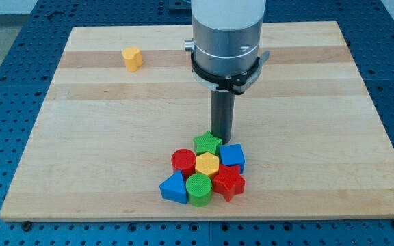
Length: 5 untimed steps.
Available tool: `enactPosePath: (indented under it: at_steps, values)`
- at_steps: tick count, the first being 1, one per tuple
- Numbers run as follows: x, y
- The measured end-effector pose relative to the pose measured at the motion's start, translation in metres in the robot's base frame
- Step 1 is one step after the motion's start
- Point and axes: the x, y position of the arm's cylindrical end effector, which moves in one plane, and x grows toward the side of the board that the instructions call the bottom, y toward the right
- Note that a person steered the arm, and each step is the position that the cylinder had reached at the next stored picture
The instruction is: Push yellow heart towards the top center
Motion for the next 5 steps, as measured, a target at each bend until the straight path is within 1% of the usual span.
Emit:
enactPosePath:
  at_steps: [1, 2, 3, 4, 5]
  values:
    - [-0.044, -0.010]
    - [-0.077, -0.021]
    - [-0.094, -0.064]
    - [-0.096, -0.131]
    - [-0.114, -0.188]
